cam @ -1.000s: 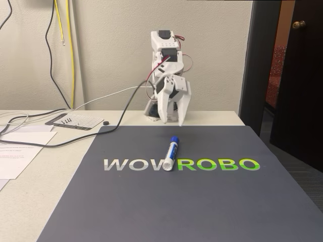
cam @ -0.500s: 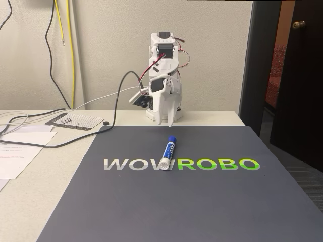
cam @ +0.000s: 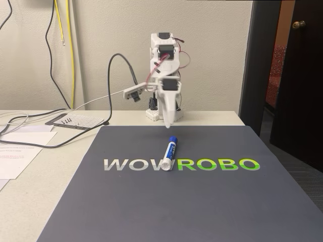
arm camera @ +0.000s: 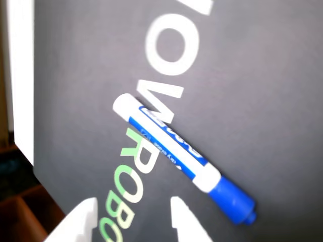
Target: Pick up the blue marker.
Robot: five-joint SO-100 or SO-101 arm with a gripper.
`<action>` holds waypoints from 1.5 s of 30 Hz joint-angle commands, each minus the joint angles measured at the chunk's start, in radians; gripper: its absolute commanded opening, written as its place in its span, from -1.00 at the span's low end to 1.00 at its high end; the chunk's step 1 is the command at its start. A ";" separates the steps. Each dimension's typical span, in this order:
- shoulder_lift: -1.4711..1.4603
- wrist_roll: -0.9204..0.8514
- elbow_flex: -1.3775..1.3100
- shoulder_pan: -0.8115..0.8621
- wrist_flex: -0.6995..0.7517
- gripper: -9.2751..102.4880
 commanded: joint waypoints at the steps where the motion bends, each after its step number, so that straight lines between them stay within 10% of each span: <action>1: -0.038 -0.112 0.000 -0.009 -0.081 -0.58; 20: -0.140 -0.680 -0.011 0.031 -0.176 -0.58; 45: -0.422 -0.828 -0.029 0.044 -0.350 -0.50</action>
